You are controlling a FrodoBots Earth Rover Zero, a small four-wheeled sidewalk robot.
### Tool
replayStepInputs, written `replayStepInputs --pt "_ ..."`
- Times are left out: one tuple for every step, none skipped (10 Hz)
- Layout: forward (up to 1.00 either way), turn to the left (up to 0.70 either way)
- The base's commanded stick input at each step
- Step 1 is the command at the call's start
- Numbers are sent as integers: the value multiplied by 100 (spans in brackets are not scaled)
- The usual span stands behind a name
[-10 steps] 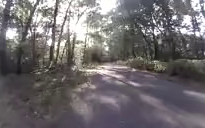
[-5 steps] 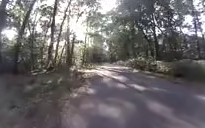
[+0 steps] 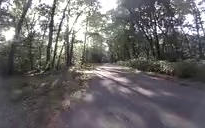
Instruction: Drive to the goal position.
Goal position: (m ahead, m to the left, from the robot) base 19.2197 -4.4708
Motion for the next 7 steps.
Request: replayStepInputs --pt "70 -1" --pt "70 -1" --pt "70 -1" --pt "70 -1" --pt "70 -1" --pt "70 -1" --pt "70 -1"
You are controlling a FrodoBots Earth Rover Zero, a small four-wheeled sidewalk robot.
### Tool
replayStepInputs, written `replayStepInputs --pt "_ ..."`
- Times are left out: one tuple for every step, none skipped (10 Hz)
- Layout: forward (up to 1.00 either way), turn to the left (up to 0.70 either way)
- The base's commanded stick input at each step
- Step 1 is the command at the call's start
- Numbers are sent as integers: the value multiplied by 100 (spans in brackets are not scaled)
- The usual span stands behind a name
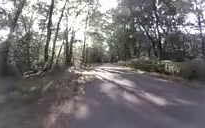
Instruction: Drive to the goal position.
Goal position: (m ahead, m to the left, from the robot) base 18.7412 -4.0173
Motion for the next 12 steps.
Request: replayStepInputs --pt "70 -1" --pt "70 -1" --pt "70 -1" --pt "70 -1" --pt "70 0" --pt "70 3" --pt "70 17" --pt "70 18" --pt "70 12" --pt "70 7" --pt "70 2" --pt "70 -1"
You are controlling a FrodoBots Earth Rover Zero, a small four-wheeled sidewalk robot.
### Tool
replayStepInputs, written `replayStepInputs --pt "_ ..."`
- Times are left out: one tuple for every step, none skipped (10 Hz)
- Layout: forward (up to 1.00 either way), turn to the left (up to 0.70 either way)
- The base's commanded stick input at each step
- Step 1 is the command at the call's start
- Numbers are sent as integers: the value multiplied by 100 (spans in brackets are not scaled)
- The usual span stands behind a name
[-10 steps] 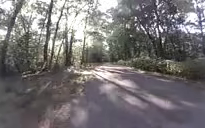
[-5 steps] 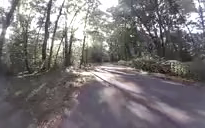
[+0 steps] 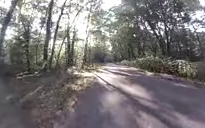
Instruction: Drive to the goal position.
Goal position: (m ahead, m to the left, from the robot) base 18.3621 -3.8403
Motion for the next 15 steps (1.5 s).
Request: replayStepInputs --pt "70 -1" --pt "70 -1" --pt "70 -1" --pt "70 -1" --pt "70 -1" --pt "70 -1" --pt "70 -1" --pt "70 -1" --pt "70 -1" --pt "70 -1" --pt "70 -1" --pt "70 -1" --pt "70 -1" --pt "70 -1" --pt "70 -1"
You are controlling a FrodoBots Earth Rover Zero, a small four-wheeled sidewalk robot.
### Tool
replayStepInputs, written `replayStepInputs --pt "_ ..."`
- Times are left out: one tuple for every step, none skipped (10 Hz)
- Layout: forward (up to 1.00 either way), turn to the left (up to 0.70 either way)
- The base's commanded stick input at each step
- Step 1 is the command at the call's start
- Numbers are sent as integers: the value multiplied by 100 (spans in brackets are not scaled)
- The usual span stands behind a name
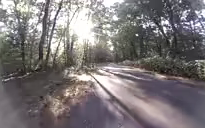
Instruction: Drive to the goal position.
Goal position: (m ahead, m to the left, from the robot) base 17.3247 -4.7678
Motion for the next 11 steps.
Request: replayStepInputs --pt "70 -1" --pt "70 -1" --pt "70 -1" --pt "70 -1" --pt "70 -1" --pt "70 -1" --pt "70 -1" --pt "70 -1" --pt "70 -1" --pt "70 -1" --pt "70 -1"
